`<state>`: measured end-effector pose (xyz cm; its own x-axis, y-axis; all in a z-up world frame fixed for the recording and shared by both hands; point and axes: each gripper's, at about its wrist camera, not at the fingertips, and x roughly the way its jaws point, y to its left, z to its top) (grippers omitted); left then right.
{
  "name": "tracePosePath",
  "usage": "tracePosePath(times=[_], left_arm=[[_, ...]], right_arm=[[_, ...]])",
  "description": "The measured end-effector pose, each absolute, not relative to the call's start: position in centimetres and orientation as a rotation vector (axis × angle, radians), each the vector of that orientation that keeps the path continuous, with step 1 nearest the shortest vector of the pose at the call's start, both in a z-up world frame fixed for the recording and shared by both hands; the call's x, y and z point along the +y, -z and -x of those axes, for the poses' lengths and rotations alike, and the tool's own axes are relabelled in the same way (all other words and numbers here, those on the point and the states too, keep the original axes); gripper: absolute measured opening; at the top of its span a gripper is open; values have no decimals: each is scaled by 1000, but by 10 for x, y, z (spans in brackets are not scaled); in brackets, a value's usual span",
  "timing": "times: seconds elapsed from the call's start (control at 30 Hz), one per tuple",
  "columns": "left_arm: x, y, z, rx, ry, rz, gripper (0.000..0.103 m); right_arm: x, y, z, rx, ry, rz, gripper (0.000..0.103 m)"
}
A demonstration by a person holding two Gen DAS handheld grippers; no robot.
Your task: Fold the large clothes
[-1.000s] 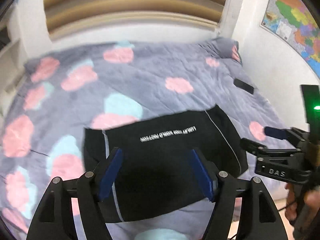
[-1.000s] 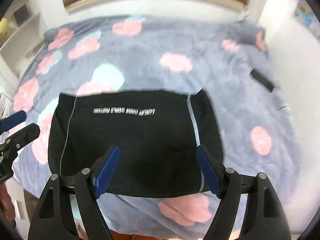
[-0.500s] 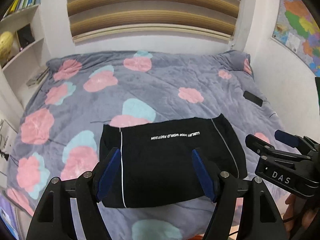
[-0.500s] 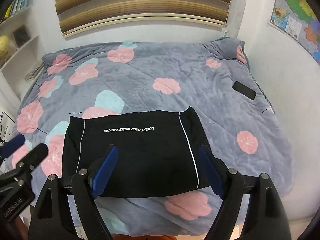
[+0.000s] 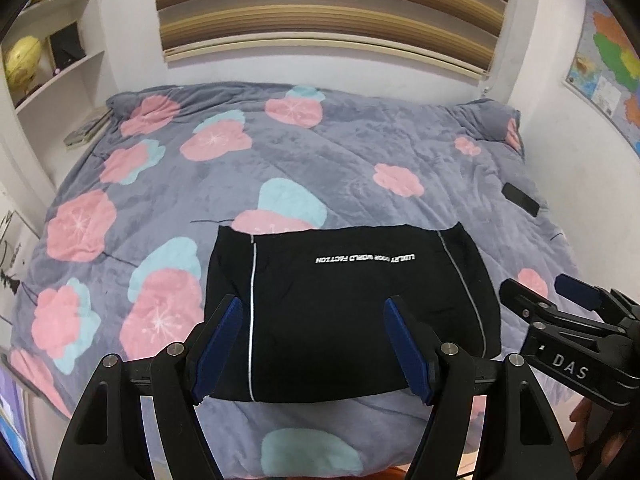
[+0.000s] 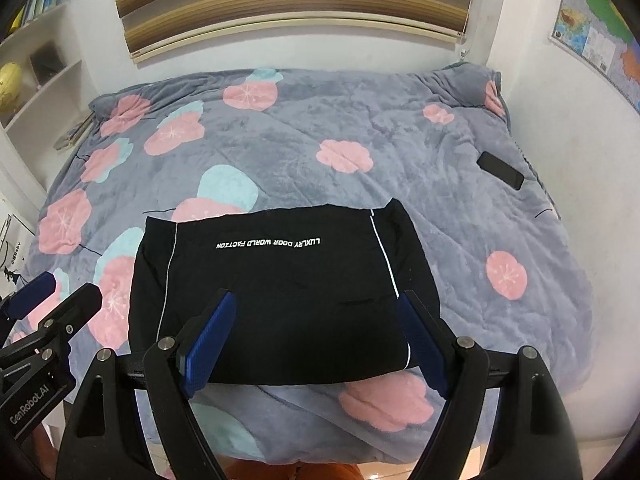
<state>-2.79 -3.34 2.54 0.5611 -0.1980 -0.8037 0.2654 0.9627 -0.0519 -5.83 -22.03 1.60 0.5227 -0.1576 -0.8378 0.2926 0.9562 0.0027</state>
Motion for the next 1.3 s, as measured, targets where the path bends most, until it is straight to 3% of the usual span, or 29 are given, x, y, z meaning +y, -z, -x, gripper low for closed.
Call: tracePosePath(times=[1.3], left_arm=[[-53,-3,18,1004,274,-111,75]], right_arm=[[-235,-4,52,1025,237,-180,83]])
